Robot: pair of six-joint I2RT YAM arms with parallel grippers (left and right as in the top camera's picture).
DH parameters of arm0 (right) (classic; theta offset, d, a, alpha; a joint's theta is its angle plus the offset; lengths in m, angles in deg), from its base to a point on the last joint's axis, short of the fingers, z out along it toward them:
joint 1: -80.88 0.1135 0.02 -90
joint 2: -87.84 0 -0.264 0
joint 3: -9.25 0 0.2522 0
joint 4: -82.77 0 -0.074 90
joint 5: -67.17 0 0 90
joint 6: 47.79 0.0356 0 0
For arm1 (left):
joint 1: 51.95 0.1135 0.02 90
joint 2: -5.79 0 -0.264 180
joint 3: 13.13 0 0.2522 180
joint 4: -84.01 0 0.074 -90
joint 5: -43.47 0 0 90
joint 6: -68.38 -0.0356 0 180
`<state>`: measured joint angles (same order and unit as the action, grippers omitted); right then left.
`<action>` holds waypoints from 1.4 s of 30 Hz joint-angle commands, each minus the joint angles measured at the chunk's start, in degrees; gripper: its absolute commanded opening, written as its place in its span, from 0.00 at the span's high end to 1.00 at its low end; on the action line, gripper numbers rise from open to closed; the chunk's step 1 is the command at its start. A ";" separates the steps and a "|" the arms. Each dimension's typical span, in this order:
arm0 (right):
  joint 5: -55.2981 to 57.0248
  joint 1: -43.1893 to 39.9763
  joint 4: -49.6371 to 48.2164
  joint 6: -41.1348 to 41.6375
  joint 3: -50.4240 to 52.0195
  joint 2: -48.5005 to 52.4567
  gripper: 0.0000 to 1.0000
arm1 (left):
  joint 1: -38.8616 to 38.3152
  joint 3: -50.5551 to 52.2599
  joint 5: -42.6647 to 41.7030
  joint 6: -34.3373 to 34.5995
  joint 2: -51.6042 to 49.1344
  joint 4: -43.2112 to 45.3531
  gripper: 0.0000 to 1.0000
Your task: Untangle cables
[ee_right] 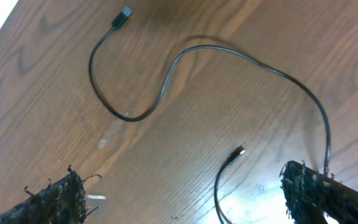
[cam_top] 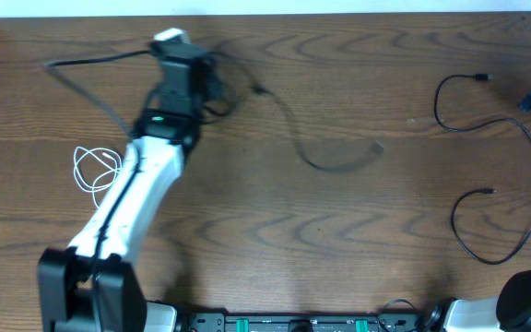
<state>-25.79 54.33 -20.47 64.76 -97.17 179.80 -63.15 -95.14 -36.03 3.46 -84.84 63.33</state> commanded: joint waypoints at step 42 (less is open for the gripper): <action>-0.04 6.14 7.52 -4.63 -0.09 -0.72 0.03 | 4.37 -8.81 -23.96 -22.60 -11.80 -9.22 0.02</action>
<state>-25.95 59.82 -13.51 61.02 -97.15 179.80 -56.66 -103.14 -58.32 1.36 -95.79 54.06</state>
